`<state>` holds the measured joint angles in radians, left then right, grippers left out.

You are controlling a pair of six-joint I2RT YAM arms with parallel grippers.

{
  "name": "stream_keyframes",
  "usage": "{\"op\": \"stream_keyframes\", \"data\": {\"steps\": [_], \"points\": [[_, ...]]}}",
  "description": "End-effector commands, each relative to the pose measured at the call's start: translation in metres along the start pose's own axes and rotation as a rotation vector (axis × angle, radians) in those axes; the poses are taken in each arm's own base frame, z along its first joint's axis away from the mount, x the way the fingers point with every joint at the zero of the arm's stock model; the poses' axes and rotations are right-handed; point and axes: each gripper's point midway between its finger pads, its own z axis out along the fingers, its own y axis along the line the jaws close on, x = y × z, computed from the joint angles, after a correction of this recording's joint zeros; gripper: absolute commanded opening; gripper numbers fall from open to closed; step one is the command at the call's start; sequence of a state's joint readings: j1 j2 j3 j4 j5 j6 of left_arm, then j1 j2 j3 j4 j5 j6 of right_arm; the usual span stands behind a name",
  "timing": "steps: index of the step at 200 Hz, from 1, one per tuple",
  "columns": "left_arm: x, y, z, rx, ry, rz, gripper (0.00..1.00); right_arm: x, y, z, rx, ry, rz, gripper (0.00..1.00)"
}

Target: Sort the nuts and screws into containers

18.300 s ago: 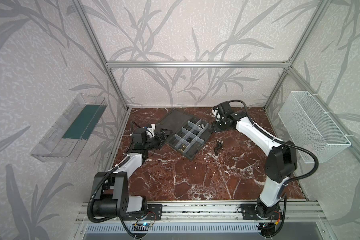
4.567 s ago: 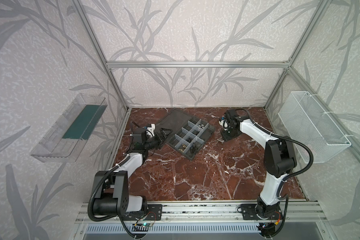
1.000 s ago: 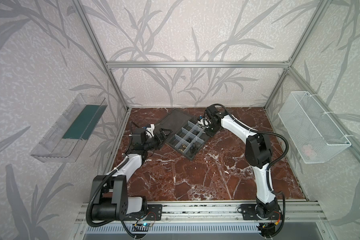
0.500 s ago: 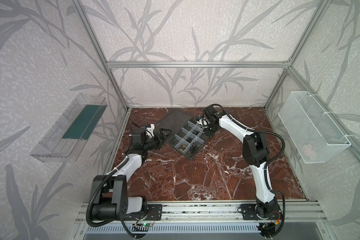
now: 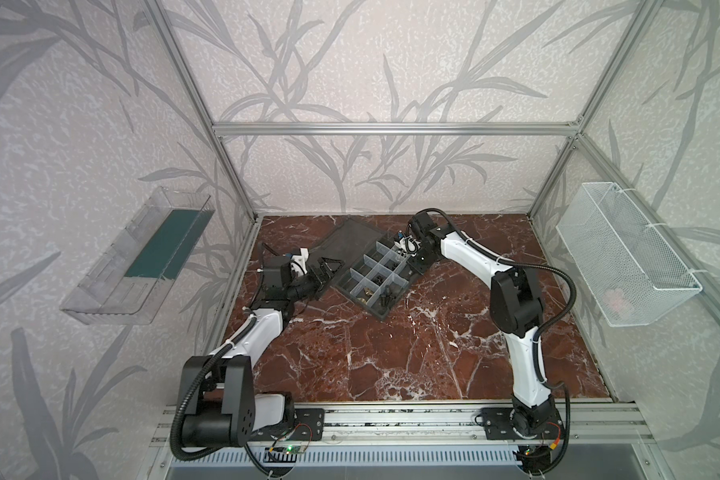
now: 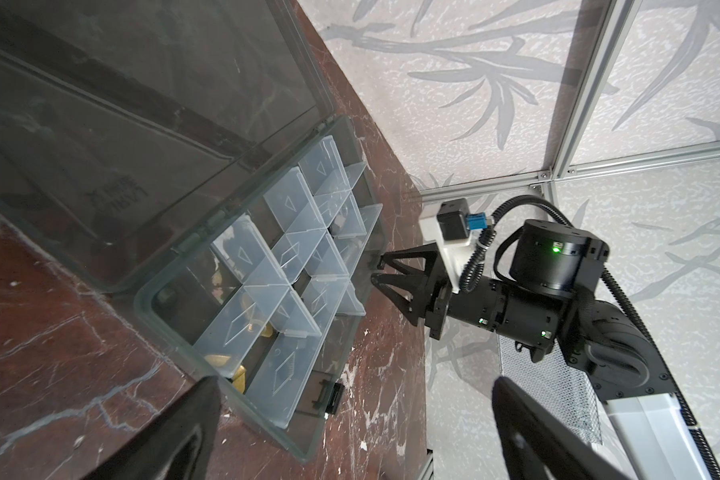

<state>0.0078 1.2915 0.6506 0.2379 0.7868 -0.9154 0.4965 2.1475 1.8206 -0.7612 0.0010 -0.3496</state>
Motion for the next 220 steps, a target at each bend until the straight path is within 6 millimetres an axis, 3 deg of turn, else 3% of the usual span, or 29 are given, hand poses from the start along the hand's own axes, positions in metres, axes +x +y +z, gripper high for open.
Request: {"op": "stream_keyframes", "data": {"steps": [1, 51, 84, 109, 140, 173, 196, 220], "points": [[-0.011, -0.017, -0.008, -0.003, -0.028, 0.074, 0.99, -0.023, -0.012, -0.049, 0.062, -0.15, 0.037, 0.47], [-0.025, -0.025, -0.02, -0.078, -0.071, 0.183, 1.0, -0.004, -0.035, -0.103, 0.099, -0.301, 0.191, 0.48], [-0.039, -0.029, -0.036, -0.168, -0.148, 0.279, 1.0, 0.026, -0.057, -0.133, 0.157, -0.405, 0.314, 0.51], [-0.052, -0.027, -0.055, -0.26, -0.248, 0.383, 1.0, 0.059, -0.074, -0.143, 0.187, -0.438, 0.414, 0.52], [-0.071, -0.022, -0.087, -0.385, -0.432, 0.5, 1.0, 0.102, -0.093, -0.141, 0.251, -0.432, 0.514, 0.52], [-0.084, -0.005, -0.118, -0.558, -0.574, 0.604, 0.99, 0.132, -0.105, -0.13, 0.256, -0.464, 0.594, 0.53], [-0.085, 0.003, -0.125, -0.604, -0.613, 0.653, 0.99, 0.153, -0.117, -0.111, 0.279, -0.484, 0.668, 0.52], [-0.086, 0.011, -0.127, -0.626, -0.65, 0.685, 0.99, 0.162, -0.121, -0.092, 0.319, -0.502, 0.665, 0.52]]}}
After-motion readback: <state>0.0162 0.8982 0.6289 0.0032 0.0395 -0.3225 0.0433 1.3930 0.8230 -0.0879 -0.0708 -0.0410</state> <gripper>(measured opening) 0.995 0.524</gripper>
